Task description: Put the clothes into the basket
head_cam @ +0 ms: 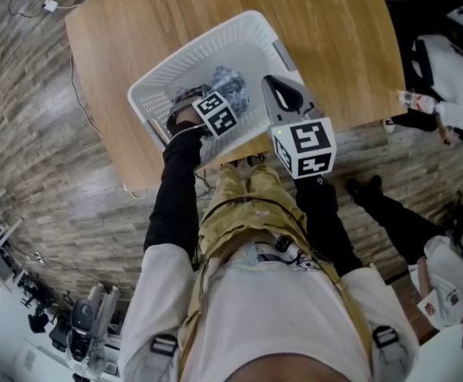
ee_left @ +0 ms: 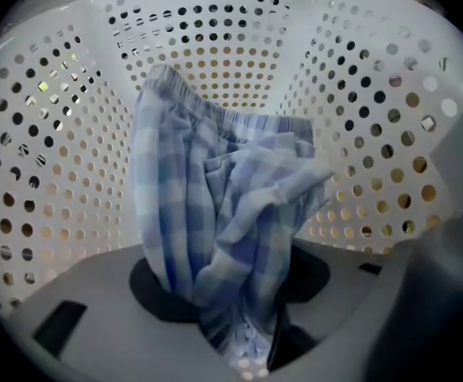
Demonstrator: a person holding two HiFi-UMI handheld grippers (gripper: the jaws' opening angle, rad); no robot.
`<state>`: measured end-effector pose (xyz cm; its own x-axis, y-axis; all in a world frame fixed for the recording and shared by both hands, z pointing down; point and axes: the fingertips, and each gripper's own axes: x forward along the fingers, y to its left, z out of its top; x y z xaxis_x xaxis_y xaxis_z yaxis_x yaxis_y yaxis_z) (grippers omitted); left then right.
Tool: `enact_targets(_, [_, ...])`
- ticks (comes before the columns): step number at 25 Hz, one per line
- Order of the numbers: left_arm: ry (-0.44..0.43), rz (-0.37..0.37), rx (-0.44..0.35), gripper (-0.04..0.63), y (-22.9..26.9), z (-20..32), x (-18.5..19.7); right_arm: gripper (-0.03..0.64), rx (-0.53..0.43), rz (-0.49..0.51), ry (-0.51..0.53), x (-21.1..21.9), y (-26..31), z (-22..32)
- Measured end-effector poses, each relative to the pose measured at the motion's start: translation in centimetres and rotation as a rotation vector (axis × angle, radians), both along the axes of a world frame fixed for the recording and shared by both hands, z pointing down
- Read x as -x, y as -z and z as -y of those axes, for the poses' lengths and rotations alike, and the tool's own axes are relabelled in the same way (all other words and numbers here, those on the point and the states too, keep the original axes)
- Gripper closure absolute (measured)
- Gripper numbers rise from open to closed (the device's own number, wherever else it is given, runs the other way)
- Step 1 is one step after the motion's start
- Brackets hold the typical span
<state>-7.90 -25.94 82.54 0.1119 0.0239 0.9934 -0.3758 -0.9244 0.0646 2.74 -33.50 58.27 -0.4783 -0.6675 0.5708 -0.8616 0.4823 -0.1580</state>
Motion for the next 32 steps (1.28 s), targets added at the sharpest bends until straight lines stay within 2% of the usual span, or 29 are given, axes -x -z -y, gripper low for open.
enact_targets(7, [-0.029,0.015,0.034,0.346,-2.3,-1.1,-0.2,0.595,-0.004,-0.012,-0.004,-0.4,0.1,-0.3])
enact_targets(10, [-0.012,0.012,0.043,0.336,-2.8,-1.0,-0.2,0.595,-0.006,-0.018,-0.004,-0.4,0.3,-0.5])
enact_targets(16, [0.054,-0.050,0.026,0.234,-1.6,-0.3,-0.4,0.595,-0.018,-0.021,-0.004,-0.4,1.0,-0.9])
enact_targets(19, [0.086,-0.093,-0.002,0.216,0.4,0.3,-0.5,0.595,-0.031,-0.019,-0.003,-0.3,1.8,-1.0])
enact_targets(21, [0.118,-0.145,-0.034,0.216,2.5,0.9,-0.8,0.594,-0.043,-0.017,-0.001,-0.2,2.5,-1.1])
enact_targets(25, [0.195,-0.303,-0.124,0.206,8.1,2.6,-2.4,0.594,-0.080,-0.009,0.001,0.0,4.1,-1.3])
enact_targets(28, [0.247,-0.396,-0.243,0.206,12.8,4.6,-3.0,0.595,-0.109,-0.005,-0.001,0.2,5.4,-1.5])
enact_targets(32, [0.380,-0.546,-0.396,0.230,19.6,6.4,-2.8,0.595,-0.143,0.004,-0.002,0.5,7.4,-2.1])
